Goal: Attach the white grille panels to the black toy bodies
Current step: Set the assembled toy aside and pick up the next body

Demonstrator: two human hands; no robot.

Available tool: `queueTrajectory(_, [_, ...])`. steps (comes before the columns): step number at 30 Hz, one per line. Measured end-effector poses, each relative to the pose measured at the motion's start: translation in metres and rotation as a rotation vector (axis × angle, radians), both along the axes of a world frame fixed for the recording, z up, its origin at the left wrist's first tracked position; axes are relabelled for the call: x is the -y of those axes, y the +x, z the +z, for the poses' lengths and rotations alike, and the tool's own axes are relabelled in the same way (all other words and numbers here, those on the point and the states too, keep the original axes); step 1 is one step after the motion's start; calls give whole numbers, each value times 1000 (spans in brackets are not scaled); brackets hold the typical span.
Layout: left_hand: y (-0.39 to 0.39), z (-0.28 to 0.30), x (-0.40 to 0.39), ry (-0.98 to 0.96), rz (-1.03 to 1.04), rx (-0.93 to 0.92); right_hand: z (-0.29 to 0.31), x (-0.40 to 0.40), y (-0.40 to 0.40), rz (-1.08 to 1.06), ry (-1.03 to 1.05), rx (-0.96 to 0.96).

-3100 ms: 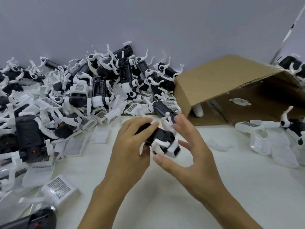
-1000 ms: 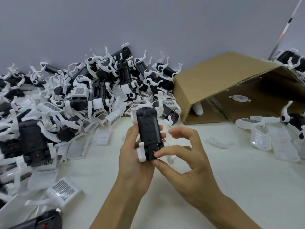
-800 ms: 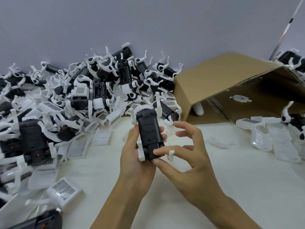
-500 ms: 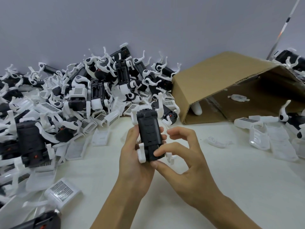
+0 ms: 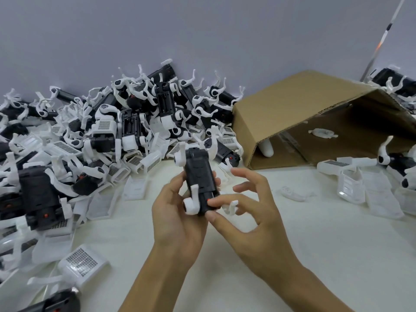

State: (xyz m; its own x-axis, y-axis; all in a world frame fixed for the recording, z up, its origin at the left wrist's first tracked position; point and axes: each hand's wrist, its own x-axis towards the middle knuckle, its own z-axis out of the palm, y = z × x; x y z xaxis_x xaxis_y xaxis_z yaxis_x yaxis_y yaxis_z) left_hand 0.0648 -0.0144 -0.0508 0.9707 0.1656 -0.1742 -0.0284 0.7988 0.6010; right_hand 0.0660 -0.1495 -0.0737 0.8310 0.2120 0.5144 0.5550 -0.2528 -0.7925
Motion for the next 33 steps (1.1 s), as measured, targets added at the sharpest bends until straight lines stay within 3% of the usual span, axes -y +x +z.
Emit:
queueTrajectory(2, [1, 1, 0, 57, 50, 69, 1, 3, 4, 22, 90, -95])
queueTrajectory(6, [4, -4, 2, 390, 190, 116, 9, 8, 11, 163, 373, -419])
queueTrajectory(14, [2, -6, 7, 673, 208, 187, 9, 10, 16, 40, 484, -606])
queueTrajectory(16, [-1, -5, 9, 743, 209, 196, 11, 9, 17, -10, 426, -640])
queueTrajectory(19, [-4, -1, 12, 839, 141, 269, 11, 6, 17, 149, 463, -705])
queueTrajectory(21, [-2, 0, 6, 796, 133, 300, 10, 7, 17, 195, 547, -768])
queueTrajectory(23, [3, -2, -9, 791, 261, 246, 8, 10, 20, 140, 603, -810])
queueTrajectory(26, [13, -17, -45, 1158, 546, -12, 9, 13, 24, 138, 697, -841])
queueTrajectory(30, [19, -45, -79, 1728, 398, -400, 8, 15, 25, 184, 794, -870])
queueTrajectory(33, [19, -50, -81, 1773, 460, -380, 6, 16, 28, 197, 863, -881])
